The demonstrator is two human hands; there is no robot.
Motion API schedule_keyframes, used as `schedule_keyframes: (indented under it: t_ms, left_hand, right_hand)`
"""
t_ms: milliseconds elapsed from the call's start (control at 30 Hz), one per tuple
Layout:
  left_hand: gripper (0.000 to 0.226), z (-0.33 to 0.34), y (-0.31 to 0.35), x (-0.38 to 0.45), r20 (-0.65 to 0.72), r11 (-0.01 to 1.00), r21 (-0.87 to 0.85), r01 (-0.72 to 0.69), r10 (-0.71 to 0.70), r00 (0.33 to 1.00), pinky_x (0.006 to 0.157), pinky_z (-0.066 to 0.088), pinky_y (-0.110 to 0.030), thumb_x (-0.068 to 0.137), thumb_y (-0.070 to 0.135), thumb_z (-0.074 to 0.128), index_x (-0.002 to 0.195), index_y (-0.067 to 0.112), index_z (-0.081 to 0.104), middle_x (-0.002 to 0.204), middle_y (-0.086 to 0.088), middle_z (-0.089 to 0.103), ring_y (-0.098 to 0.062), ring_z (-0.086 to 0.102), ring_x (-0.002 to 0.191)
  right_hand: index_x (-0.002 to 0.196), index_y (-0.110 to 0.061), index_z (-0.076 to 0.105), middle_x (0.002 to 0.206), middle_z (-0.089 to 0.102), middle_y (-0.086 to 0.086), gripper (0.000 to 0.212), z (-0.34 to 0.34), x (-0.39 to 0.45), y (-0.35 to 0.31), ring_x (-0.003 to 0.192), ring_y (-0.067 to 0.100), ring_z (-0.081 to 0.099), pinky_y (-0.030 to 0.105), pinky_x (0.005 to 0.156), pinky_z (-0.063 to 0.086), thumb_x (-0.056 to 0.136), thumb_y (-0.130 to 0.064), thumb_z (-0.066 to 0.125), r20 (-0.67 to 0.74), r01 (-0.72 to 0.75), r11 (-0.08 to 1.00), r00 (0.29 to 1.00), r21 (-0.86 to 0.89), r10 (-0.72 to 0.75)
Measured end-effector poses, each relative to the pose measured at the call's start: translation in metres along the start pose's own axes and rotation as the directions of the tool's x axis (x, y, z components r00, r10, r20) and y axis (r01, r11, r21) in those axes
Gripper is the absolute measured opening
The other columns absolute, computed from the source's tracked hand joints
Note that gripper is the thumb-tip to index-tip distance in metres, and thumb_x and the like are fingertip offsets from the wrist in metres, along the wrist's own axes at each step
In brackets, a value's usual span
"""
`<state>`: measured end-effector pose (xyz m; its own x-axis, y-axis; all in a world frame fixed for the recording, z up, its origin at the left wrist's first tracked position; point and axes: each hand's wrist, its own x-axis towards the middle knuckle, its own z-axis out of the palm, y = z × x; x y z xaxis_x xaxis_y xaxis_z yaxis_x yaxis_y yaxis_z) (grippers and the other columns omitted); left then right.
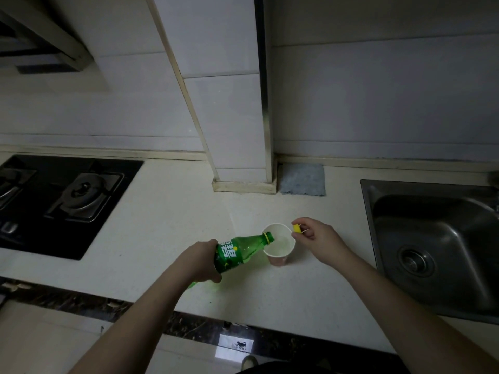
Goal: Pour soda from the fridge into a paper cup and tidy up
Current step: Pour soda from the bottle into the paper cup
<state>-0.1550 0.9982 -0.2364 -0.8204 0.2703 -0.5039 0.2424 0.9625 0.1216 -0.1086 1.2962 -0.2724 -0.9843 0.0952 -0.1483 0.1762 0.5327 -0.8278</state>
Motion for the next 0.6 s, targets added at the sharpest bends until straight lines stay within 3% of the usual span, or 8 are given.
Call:
schedule_keyframes:
  t_ms: [600]
  left_hand:
    - [0.057,-0.0015,0.0019,0.0023,-0.006,1.0,0.004,-0.004,0.004,1.0,0.078,0.056,-0.034,0.059,0.031,0.082,0.108,0.022,0.054,0.1,0.003,0.064,-0.016,0.061,0.088]
  right_hand:
    - [0.113,-0.022,0.063,0.098,0.065,-0.002,0.027,-0.0023,-0.0033,-0.0002,0.086,0.009,0.063,0.023,0.076,0.048,0.086,-0.024,0.068,-0.001,-0.025,0.998,1.0,0.051,0.025]
